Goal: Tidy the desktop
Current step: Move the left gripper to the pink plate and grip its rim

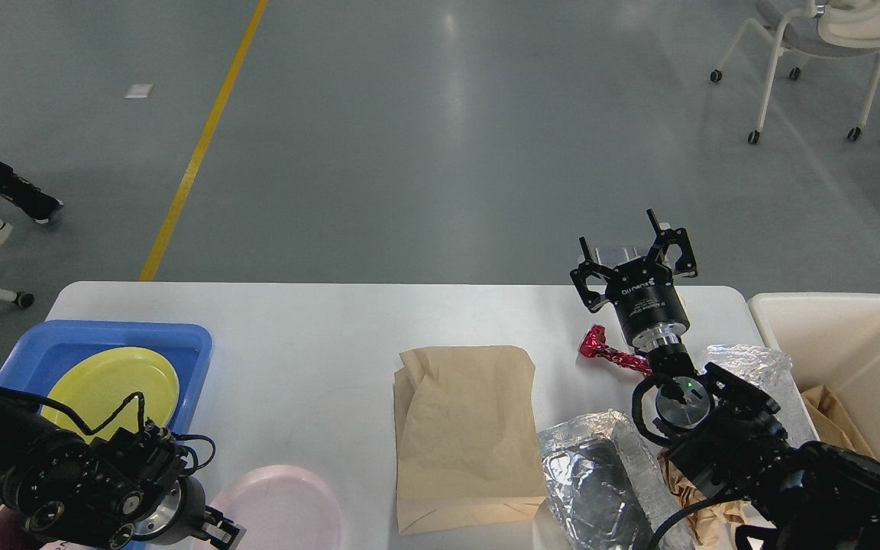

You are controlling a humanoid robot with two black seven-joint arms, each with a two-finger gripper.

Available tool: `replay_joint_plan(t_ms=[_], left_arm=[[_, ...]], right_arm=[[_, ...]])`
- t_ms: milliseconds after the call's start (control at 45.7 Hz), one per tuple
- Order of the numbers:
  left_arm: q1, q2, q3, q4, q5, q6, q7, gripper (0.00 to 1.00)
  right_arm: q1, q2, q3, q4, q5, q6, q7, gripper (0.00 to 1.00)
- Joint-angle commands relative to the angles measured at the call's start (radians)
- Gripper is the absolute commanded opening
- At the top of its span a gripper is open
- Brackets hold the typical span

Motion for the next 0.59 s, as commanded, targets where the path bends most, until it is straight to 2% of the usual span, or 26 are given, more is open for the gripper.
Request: replay_joint_plan(t_ms=[0, 394, 482, 569], left_arm=[[-0.001, -0.001, -0.002, -0.001, 0.0, 0.0, -0.001, 0.03], [-0.03, 0.015, -0.02, -0.014, 0.0, -0.013, -0.005, 0.0], [-0.088, 0.038, -0.025, -0.062, -0.003, -0.037, -0.01, 0.0], [-0.206, 0.097, -0.037, -0.16, -0.003, -0.089, -0.013, 0.0]], right_arm=[[0.0, 0.0, 0.0, 0.0, 0.0, 0.0, 0.0, 1.0], [0.0, 0.0, 0.0, 0.0, 0.0, 0.0, 0.0, 1.0], [0.0, 0.0, 0.0, 0.0, 0.0, 0.0, 0.0, 1.0], [0.0, 0.0, 0.0, 0.0, 0.0, 0.0, 0.0, 1.0]])
